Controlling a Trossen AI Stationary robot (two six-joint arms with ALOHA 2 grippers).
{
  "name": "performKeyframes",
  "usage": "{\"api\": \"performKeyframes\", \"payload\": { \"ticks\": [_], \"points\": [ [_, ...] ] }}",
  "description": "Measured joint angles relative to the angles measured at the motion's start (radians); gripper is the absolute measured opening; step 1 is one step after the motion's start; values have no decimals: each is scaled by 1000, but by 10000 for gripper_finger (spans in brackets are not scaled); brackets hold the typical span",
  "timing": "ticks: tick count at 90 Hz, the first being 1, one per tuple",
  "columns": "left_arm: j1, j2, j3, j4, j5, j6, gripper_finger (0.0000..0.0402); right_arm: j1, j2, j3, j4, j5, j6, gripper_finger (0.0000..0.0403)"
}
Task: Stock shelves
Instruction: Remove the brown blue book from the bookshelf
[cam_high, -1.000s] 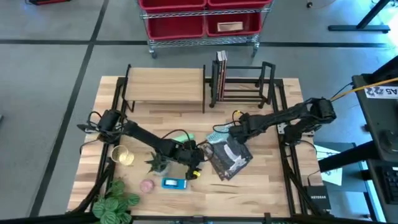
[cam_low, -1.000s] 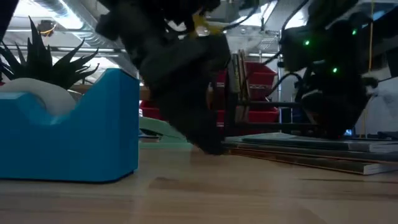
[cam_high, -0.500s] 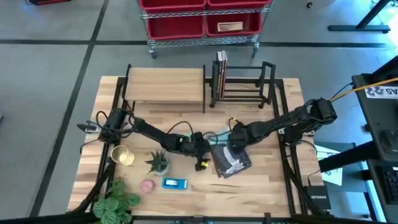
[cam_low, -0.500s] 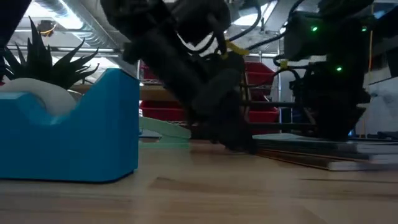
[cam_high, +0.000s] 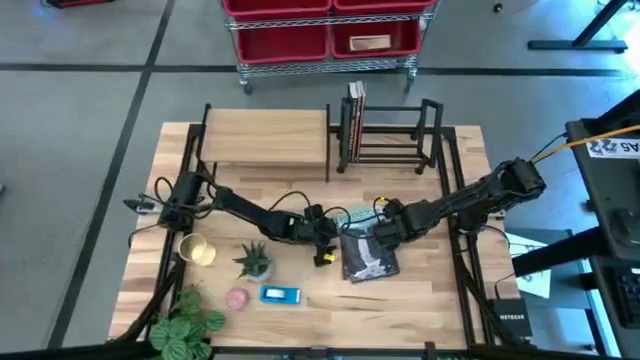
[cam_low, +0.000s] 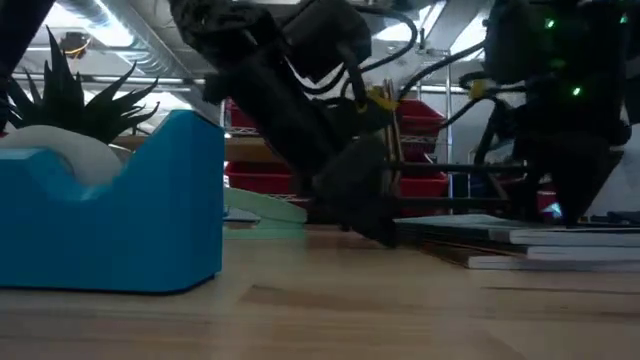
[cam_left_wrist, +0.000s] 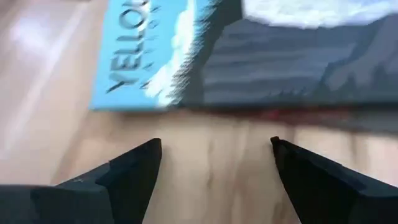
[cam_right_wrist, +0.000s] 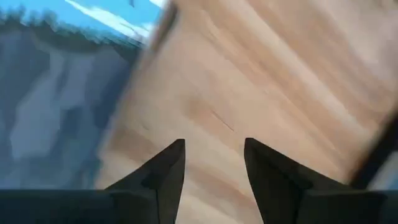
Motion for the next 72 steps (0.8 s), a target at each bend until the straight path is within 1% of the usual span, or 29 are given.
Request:
{"api": "performKeyframes", "payload": {
  "ticks": [6, 10, 17, 23, 34, 50, 72],
  "points": [
    [-9, -21, 0, -52, -5, -23, 297, 26, -15, 6, -38, -51, 27, 149],
    [-17, -32, 0, -76, 6, -47, 297, 48, -22, 5, -29, -111, 40, 149],
    [-32, -37, 0, -110, 62, -79, 297, 102, -21, 0, 8, -211, 70, 149],
    [-48, -24, 0, -103, 103, -97, 297, 152, -15, -6, 37, -250, 107, 149],
    [-70, 9, 2, -44, 112, -97, 297, 226, 3, -32, 126, -267, 198, 149],
    [-76, 45, 4, 72, 120, -98, 297, 273, 34, -87, 298, -266, 284, 149],
    [-71, 57, 3, 119, 135, -108, 297, 282, 58, -77, 330, -235, 291, 149]
  ]
}}
